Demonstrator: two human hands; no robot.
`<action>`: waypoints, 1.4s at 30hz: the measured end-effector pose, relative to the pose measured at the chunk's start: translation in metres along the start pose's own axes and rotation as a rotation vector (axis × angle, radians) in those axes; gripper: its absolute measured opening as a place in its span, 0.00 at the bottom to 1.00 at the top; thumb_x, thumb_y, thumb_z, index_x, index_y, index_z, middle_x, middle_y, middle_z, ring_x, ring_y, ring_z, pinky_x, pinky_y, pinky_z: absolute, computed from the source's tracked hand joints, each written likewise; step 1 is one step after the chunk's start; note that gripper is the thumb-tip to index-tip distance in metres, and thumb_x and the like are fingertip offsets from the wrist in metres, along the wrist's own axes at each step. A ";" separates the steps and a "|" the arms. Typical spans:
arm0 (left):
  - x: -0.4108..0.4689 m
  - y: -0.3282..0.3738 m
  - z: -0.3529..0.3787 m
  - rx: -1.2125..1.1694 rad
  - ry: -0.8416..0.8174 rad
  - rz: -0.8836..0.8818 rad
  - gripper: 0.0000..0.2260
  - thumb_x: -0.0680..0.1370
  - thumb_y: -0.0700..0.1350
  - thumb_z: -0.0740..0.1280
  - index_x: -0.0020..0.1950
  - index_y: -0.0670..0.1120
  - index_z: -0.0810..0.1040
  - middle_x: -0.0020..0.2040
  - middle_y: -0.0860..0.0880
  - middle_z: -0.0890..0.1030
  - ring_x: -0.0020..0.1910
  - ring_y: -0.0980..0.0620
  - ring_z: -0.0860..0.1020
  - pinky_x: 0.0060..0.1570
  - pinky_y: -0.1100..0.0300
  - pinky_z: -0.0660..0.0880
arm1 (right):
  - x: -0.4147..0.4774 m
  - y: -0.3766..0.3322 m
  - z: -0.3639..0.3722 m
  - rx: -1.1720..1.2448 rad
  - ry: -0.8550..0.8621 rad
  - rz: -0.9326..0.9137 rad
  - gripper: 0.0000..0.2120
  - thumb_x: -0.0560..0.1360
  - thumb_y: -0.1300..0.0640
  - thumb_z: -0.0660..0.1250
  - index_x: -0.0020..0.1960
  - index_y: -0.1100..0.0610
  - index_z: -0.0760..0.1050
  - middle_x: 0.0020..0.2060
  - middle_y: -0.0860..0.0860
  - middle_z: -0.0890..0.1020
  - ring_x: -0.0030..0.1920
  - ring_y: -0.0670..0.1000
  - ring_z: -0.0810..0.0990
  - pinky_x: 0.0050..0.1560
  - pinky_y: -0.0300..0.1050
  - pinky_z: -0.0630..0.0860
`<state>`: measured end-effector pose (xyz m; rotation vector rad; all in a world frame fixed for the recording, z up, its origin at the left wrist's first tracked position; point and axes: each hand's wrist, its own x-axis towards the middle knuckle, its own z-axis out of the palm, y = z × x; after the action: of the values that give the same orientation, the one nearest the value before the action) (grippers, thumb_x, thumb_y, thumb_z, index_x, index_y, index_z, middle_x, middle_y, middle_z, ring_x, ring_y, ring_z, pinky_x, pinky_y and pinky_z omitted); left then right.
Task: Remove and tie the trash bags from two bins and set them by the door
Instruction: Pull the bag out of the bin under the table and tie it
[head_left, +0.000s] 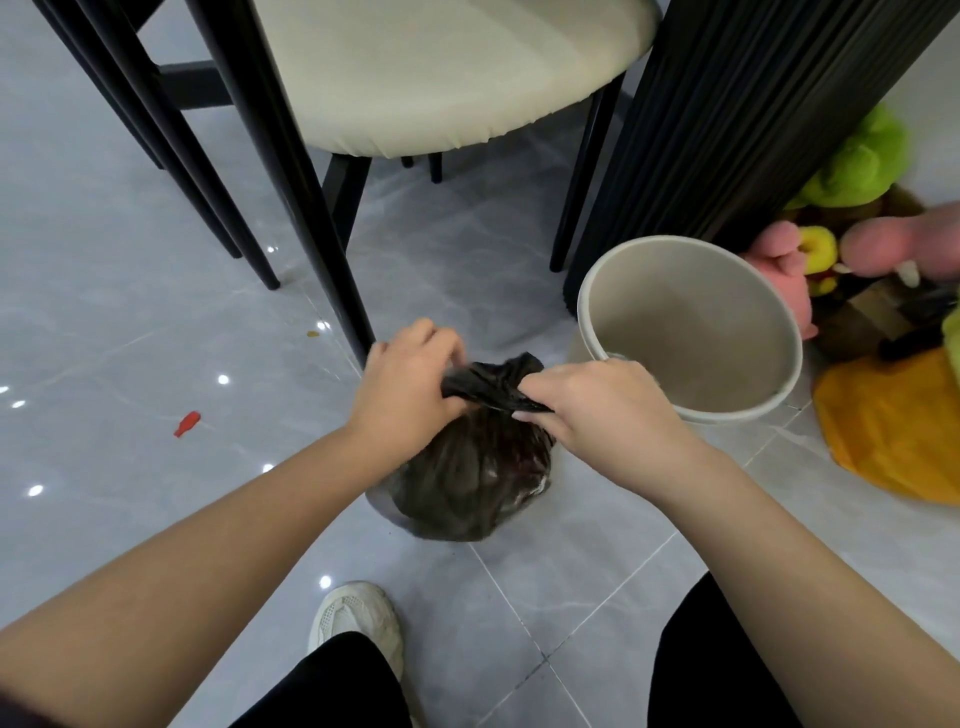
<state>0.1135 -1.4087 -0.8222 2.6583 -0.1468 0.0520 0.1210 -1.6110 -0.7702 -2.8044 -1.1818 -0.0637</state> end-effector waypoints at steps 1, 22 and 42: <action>0.000 0.002 -0.003 0.031 0.020 -0.052 0.13 0.68 0.46 0.73 0.48 0.50 0.72 0.41 0.53 0.75 0.46 0.47 0.77 0.48 0.53 0.67 | 0.001 0.000 -0.001 0.004 0.017 -0.001 0.20 0.73 0.49 0.69 0.34 0.53 0.59 0.26 0.47 0.66 0.25 0.55 0.65 0.24 0.40 0.58; -0.005 -0.006 0.017 -0.164 -0.283 -0.138 0.21 0.70 0.40 0.66 0.63 0.50 0.74 0.62 0.47 0.72 0.63 0.45 0.71 0.64 0.48 0.69 | 0.000 0.012 -0.002 0.356 -0.098 0.116 0.15 0.78 0.49 0.61 0.36 0.54 0.67 0.29 0.43 0.74 0.31 0.46 0.71 0.39 0.51 0.74; -0.015 0.006 -0.007 -0.165 0.084 -0.287 0.09 0.78 0.48 0.60 0.57 0.48 0.69 0.44 0.52 0.79 0.44 0.45 0.79 0.44 0.52 0.74 | 0.018 -0.001 0.004 0.603 0.100 0.190 0.16 0.78 0.52 0.60 0.38 0.62 0.70 0.35 0.52 0.73 0.39 0.52 0.72 0.42 0.50 0.70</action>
<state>0.0981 -1.4091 -0.8145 2.4811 0.2470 0.0554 0.1329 -1.5973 -0.7731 -2.3270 -0.7440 0.1413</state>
